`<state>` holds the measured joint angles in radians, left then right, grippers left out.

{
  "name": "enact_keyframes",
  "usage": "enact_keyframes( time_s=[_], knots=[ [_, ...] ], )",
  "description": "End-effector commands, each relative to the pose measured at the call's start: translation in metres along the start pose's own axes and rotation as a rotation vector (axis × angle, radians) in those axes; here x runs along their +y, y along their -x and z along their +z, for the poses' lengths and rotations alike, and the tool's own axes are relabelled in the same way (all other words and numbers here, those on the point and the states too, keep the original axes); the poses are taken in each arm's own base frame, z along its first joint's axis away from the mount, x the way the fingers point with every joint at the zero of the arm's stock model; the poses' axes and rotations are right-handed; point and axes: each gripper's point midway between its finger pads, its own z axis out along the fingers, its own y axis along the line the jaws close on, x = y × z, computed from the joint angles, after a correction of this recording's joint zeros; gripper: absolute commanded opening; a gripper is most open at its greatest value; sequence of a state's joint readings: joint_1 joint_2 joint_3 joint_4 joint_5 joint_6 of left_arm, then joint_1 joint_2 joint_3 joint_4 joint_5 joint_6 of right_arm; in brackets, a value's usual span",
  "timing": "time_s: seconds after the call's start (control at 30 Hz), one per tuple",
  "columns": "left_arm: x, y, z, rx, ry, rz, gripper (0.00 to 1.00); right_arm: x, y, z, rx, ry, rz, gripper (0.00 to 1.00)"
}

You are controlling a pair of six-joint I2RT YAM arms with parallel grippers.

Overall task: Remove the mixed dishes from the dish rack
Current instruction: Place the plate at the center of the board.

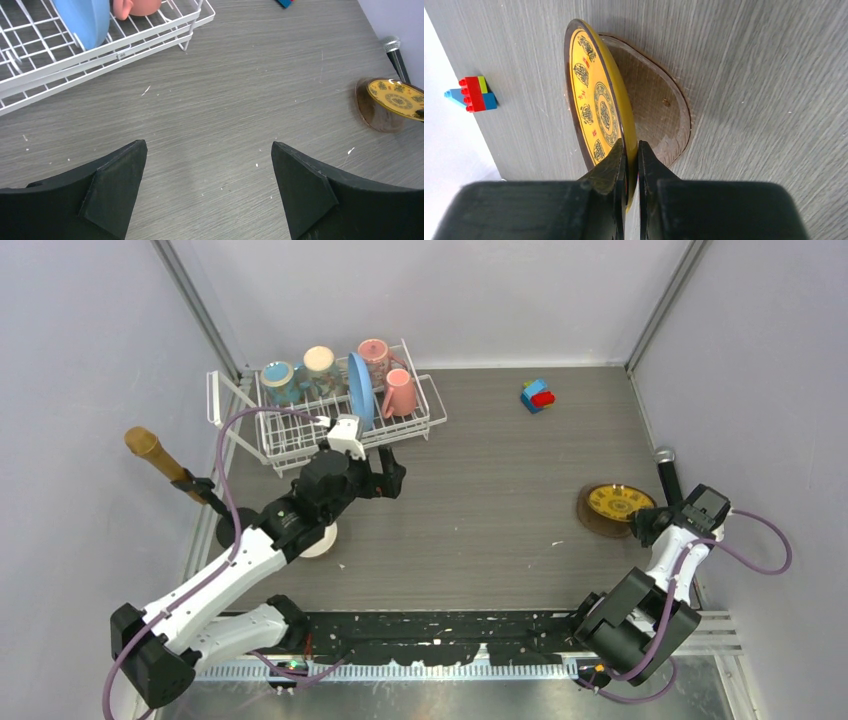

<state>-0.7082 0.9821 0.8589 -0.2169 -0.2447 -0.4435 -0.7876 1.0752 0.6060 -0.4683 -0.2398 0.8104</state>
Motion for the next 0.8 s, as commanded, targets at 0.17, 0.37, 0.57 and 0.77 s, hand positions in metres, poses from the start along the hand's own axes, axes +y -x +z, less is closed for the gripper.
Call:
enact_keyframes(
  time_s=[0.17,0.37,0.57,0.77],
  knots=[
    [0.025,-0.009,-0.002,-0.011,0.112,-0.012,1.00,-0.004,0.012,0.008,-0.051,-0.022,0.004,0.04],
    [0.026,-0.015,-0.004,0.003,0.106,0.008,0.99,-0.005,0.005,0.020,-0.033,-0.032,0.012,0.19],
    [0.030,-0.015,-0.009,-0.003,0.115,0.009,1.00,-0.004,0.000,0.023,-0.037,-0.054,-0.022,0.31],
    [0.030,-0.014,-0.012,-0.015,0.109,0.002,1.00,-0.003,0.005,0.016,-0.075,-0.070,-0.040,0.44]
  ],
)
